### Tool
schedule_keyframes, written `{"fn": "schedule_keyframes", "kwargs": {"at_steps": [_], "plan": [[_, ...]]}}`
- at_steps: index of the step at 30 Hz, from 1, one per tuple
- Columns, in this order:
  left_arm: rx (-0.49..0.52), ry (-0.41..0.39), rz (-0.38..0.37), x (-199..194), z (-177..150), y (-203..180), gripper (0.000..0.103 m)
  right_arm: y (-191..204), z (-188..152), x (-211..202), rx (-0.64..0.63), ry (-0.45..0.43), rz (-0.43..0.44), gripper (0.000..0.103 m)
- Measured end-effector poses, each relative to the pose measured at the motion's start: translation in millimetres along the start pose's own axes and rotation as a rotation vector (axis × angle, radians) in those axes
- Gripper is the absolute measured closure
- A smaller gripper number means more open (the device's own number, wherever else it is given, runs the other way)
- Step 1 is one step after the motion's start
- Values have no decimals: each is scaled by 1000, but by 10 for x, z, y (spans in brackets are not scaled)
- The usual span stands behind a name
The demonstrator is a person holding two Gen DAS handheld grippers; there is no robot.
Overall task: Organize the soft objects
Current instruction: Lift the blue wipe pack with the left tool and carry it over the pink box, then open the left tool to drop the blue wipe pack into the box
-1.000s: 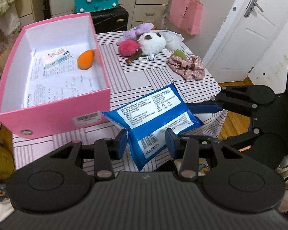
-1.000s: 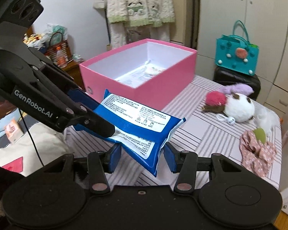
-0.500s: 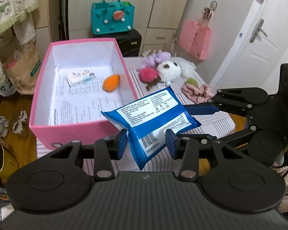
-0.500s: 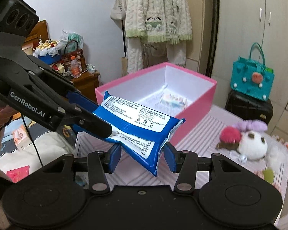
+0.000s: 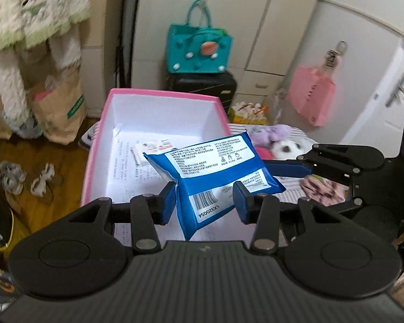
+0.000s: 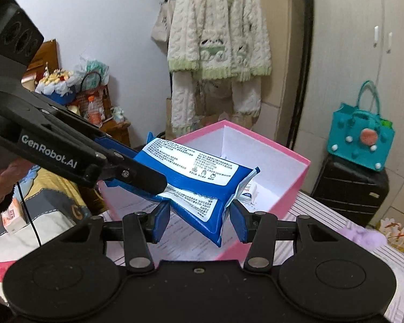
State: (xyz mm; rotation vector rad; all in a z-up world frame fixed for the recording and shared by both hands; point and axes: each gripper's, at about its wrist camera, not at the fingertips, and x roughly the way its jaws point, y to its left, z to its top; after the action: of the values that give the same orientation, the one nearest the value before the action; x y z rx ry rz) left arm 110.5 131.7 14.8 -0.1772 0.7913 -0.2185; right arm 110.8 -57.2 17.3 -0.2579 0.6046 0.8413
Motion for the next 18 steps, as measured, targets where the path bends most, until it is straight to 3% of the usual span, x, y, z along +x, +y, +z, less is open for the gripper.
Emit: {"fn": "schedule_keyframes", "kwargs": {"at_steps": [5, 10, 14, 18], "plan": [[-87, 71, 26, 383, 179, 298, 59, -157, 239, 438, -28, 89, 30, 48], [-168, 206, 56, 760, 283, 551, 59, -323, 312, 891, -22, 200, 101, 48], [-181, 305, 87, 923, 305, 627, 59, -393, 294, 1155, -30, 272, 171, 49], [-166, 350, 108, 1007, 308, 612, 59, -416, 257, 1283, -30, 317, 210, 50]]}}
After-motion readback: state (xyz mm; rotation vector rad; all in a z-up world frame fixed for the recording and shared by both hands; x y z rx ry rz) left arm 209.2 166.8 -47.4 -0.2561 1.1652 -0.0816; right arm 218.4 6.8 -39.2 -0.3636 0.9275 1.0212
